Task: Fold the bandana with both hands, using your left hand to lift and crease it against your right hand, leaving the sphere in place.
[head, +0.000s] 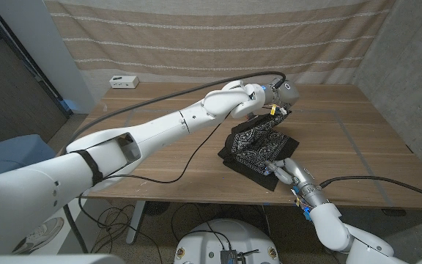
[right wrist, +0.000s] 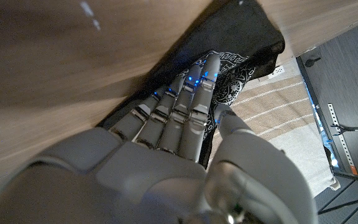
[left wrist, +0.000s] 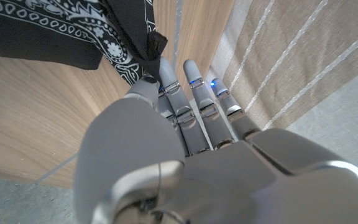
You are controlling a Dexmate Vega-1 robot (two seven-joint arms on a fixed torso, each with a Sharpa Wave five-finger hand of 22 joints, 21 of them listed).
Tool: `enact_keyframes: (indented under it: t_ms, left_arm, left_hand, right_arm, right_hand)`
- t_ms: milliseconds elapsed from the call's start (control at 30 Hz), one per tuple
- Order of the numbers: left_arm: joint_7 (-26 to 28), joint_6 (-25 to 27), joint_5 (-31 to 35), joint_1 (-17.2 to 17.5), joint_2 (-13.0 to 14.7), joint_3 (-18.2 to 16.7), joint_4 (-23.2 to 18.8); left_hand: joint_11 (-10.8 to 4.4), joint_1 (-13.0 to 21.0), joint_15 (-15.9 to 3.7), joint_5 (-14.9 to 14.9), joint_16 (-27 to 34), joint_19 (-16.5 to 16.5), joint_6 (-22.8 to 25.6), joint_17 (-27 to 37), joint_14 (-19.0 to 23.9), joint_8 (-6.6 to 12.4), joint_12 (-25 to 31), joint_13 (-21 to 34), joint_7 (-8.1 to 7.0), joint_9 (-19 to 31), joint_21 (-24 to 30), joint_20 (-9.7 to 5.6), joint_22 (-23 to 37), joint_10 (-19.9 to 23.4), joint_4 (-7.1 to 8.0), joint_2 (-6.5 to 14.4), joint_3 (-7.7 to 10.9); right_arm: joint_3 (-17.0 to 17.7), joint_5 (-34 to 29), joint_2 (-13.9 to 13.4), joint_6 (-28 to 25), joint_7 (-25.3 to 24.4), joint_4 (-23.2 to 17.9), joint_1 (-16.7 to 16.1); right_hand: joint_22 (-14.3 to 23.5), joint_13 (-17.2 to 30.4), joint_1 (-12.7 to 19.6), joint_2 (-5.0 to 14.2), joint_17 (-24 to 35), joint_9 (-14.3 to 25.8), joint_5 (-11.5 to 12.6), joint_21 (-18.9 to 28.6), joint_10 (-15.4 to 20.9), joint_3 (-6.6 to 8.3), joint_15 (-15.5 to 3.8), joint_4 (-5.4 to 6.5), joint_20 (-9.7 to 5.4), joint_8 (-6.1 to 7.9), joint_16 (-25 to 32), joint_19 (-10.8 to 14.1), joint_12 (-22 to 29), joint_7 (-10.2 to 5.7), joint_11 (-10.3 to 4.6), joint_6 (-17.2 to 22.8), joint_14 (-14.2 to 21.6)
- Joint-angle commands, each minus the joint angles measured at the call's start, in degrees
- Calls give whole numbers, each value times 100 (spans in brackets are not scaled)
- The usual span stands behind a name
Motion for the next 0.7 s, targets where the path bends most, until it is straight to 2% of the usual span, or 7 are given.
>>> enact_keyframes:
  t_ms: [33, 133, 333, 433, 500, 667, 700]
  left_arm:
    - [169, -357, -331, -141, -279, 286, 527]
    - [276, -374, -399, -150, -363, 348, 698]
    - [476, -416, -551, -155, -478, 469, 1003]
    - [524, -424, -628, -161, -533, 531, 1145]
    - [523, -468, -731, -168, -556, 555, 1224]
    - [257, -575, -959, -241, -597, 638, 1321]
    - [192, -576, -971, -259, -600, 663, 1318]
  left_hand:
    - [-108, -7, -746, 36, -30, -13, 140, 10, 59, 8, 41, 26, 39, 44, 69, -24, 23, -93, 36, 28, 8]
    - [-116, -30, -726, 37, -51, -16, 118, 0, 63, -7, 19, 8, 21, 43, 84, -28, 24, -120, 51, 26, 8]
    - [-76, -195, -687, 36, -235, -71, -311, -87, -56, -228, -318, -217, -70, 6, 159, -5, 29, -512, 142, 42, 32]
    - [-54, -312, -663, 36, -336, -149, -650, -140, -164, -385, -538, -353, -65, -27, 182, 7, 26, -707, 194, 47, 47]
    - [39, -440, -658, 32, -427, -231, -1081, -170, -313, -556, -809, -502, -35, -69, 204, 36, 16, -976, 238, 36, 52]
    - [188, -891, -556, 13, -658, -445, -2281, -260, -692, -701, -1580, -878, -370, -119, 256, 128, -26, -1875, 373, -30, -3]
    - [250, -996, -486, 1, -741, -508, -2590, -292, -847, -707, -1738, -949, -499, -124, 256, 171, -39, -2081, 393, -61, -28]
  right_arm:
    - [54, 13, 38, 104, -19, 194, -32]
    - [74, 20, 30, 98, -22, 175, -56]
    - [117, 44, 16, 78, -37, 124, -128]
    - [132, 49, 16, 82, -51, 112, -156]
    - [141, 53, 16, 79, -54, 104, -169]
    - [157, 53, 3, 75, -42, 85, -187]
    - [161, 59, 5, 60, -37, 77, -190]
  right_hand:
    - [12, 18, 52, -27, 85, 14, -16, 39, 378, 4, -49, -45, 85, -13, 20, 105, -39, 15, 436, 43, 49]
    - [12, 19, 57, -25, 90, 15, -16, 38, 373, 2, -40, -56, 86, -28, 16, 104, -50, 8, 421, 35, 40]
    - [12, 20, 66, -24, 94, 15, -15, 35, 358, 0, -31, -75, 89, -54, -2, 102, -73, 3, 451, 26, 8]
    - [11, 20, 65, -27, 100, 16, -16, 33, 366, -7, -31, -82, 90, -65, -3, 99, -78, 4, 438, 25, 8]
    - [11, 20, 62, -29, 100, 16, -17, 32, 350, -10, -21, -84, 91, -73, -7, 99, -90, 6, 446, 23, 6]
    - [11, 21, 58, -25, 105, 17, -16, 30, 329, -15, -10, -88, 97, -95, -12, 96, -110, 12, 459, 4, 2]
    - [11, 22, 59, -20, 106, 17, -15, 29, 326, -14, -13, -88, 100, -97, -13, 94, -113, 14, 462, 3, 0]
